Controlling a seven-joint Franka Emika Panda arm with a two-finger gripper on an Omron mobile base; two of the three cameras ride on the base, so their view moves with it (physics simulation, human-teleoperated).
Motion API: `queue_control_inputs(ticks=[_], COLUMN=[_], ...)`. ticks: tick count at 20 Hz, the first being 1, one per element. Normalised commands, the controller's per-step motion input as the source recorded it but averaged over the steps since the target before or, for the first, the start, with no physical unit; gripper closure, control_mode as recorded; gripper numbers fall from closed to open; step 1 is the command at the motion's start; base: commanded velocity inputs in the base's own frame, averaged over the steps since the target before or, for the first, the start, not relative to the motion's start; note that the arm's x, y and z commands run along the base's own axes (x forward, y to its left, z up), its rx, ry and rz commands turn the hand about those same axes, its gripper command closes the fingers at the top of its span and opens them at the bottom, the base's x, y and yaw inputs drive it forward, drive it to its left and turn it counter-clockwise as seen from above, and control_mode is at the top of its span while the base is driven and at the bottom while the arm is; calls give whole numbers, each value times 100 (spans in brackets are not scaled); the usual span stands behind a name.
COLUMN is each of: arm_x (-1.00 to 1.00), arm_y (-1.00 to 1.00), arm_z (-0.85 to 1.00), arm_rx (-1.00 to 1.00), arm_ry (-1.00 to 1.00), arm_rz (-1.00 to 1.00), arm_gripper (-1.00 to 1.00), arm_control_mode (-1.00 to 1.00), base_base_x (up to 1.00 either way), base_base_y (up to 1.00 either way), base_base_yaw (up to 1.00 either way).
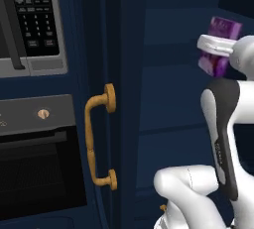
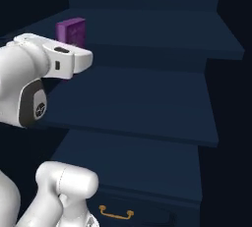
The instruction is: Pick the cereal and place it on the digital scale for weighing, and close the cabinet.
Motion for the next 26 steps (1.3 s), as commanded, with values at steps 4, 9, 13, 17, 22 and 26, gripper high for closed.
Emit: queue_control_inputs(ticks=[4,9,13,17,22,26], arm_x=[-36,-75,-9,-77,-97,-36], arm_y=[14,14,32,7,-15,20], arm_z=[-71,-58,-90,-25,-36,-66], arm_rx=[0,3,0,1,-2,-2], arm_ry=[25,17,10,0,0,2], arm_rz=[9,4,2,3,27,29], arm_gripper=[100,100,100,100,100,100], arm_control_mode=[-100,-100,-100,-100,-100,-100], base_base_x=[0,0,0,0,0,0], base_base_y=[0,0,0,0,0,0], base_base_yaw=[0,0,0,0,0,0])
